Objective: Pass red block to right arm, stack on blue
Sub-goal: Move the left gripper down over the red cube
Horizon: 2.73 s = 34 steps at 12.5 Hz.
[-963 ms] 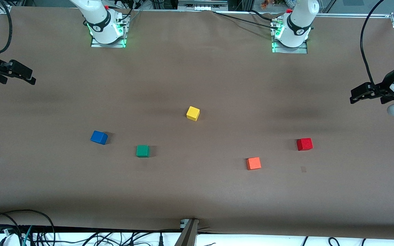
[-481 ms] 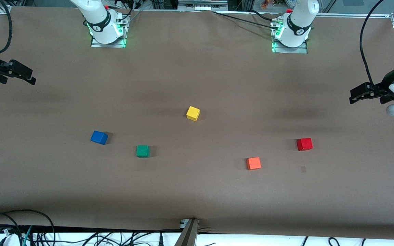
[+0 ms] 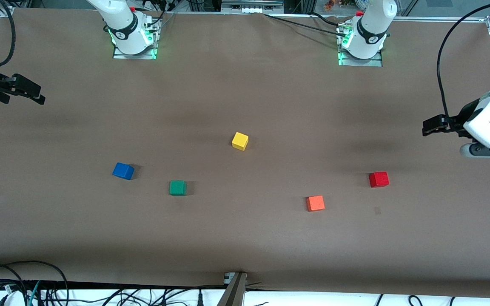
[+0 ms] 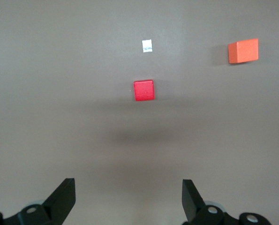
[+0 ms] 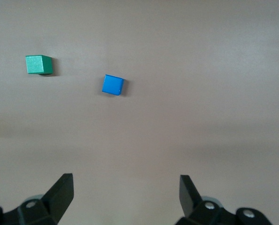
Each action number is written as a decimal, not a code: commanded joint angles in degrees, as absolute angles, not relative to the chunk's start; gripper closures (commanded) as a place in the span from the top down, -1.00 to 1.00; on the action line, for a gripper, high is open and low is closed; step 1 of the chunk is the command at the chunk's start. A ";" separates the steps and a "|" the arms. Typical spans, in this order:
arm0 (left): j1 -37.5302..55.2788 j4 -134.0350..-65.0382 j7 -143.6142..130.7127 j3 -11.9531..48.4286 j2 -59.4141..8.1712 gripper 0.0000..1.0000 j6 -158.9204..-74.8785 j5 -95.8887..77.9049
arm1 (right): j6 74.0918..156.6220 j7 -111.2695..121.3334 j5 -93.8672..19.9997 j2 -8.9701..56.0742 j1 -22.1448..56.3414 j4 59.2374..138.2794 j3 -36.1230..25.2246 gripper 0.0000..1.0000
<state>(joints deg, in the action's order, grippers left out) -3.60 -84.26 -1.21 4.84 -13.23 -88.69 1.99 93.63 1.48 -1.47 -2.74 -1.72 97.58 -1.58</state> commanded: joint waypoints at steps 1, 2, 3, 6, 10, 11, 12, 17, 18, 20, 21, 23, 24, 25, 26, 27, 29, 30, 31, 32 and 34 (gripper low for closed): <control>-3.60 -83.85 -0.97 4.66 -16.42 1.00 -88.94 1.49 | 92.55 1.14 -1.49 -3.51 -2.64 97.74 -1.23 1.00; -3.60 -84.46 -1.14 4.57 -17.74 1.00 -89.99 1.93 | 92.20 1.14 -1.49 -3.52 -2.64 97.56 -1.23 1.00; -3.60 -85.77 -1.23 4.66 -18.54 1.00 -92.00 3.24 | 92.37 1.06 -1.49 -3.52 -2.64 97.47 -1.23 1.00; -3.52 -94.54 -1.84 4.75 -18.98 1.00 -101.30 3.34 | 92.20 1.14 -1.49 -3.51 -2.64 97.56 -1.23 1.00; -3.60 -101.86 -1.93 4.75 -21.69 1.00 -112.39 3.34 | 92.37 1.14 -1.49 -3.25 -2.64 97.65 -1.14 1.00; -3.60 -101.87 -1.93 4.75 -23.62 1.00 -114.59 3.34 | 92.37 1.14 -1.49 -3.25 -2.64 97.65 -1.14 1.00; -3.69 -101.87 -1.93 4.75 -25.47 1.00 -116.70 3.34 | 92.29 1.32 -1.49 -3.34 -2.64 97.65 -1.14 1.00; -3.87 -101.78 -1.93 4.75 -30.75 1.00 -123.56 3.34 | 92.55 1.85 -1.76 -2.99 -2.55 97.73 -0.62 1.00; -3.87 -101.78 -1.93 4.66 -32.07 1.00 -125.14 3.34 | 92.72 1.85 -1.76 -2.99 -2.55 97.73 -0.18 1.00; -3.96 -101.43 -1.85 4.66 -34.09 1.00 -128.13 3.34 | 92.72 1.50 -1.58 -2.81 -2.55 97.91 -0.09 1.00; -4.04 -101.16 -1.85 4.66 -34.88 1.00 -129.54 3.34 | 92.81 1.23 -1.50 -2.73 -2.64 98.00 -0.09 1.00; -4.04 -101.16 -1.85 4.66 -35.68 1.00 -130.95 3.43 | 92.81 1.14 -1.49 -2.64 -2.72 97.91 -0.26 1.00; -3.96 -100.99 -1.85 4.66 -35.68 1.00 -131.04 3.43 | 92.55 1.06 -1.41 -2.98 -2.72 97.82 -0.35 1.00; -3.96 -100.99 -1.50 4.66 -35.86 0.83 -131.04 3.51 | 92.55 0.97 -1.23 -3.08 -2.72 97.74 -0.44 1.00; -3.96 -100.90 -1.23 4.66 -35.86 0.29 -131.04 3.52 | 92.55 0.97 -1.23 -2.90 -2.90 97.82 -0.61 1.00; -3.87 -100.90 -0.97 4.66 -35.86 -0.03 -131.04 3.52 | 92.55 0.97 -1.32 -2.81 -2.99 97.82 -0.79 1.00; -3.87 -100.72 -0.79 4.66 -35.86 -0.54 -131.04 3.52 | 92.55 0.97 -1.32 -2.81 -2.99 97.82 -1.05 1.00; -3.87 -100.37 -0.70 4.66 -35.77 -0.83 -130.96 3.52 | 92.55 0.97 -1.32 -2.64 -2.99 97.82 -0.97 1.00; -3.95 -100.37 -0.62 4.66 -35.77 -1.00 -130.96 3.52 | 92.64 0.97 -1.32 -2.55 -2.99 97.82 -0.97 1.00; -4.04 -100.37 -0.44 4.66 -35.60 -1.00 -130.87 3.60 | 92.72 0.97 -1.32 -2.37 -2.99 97.82 -1.05 1.00; -5.18 -99.76 5.41 4.75 -34.98 -1.00 -130.87 2.73 | 92.64 0.97 -1.32 -2.37 -2.99 97.82 -1.05 1.00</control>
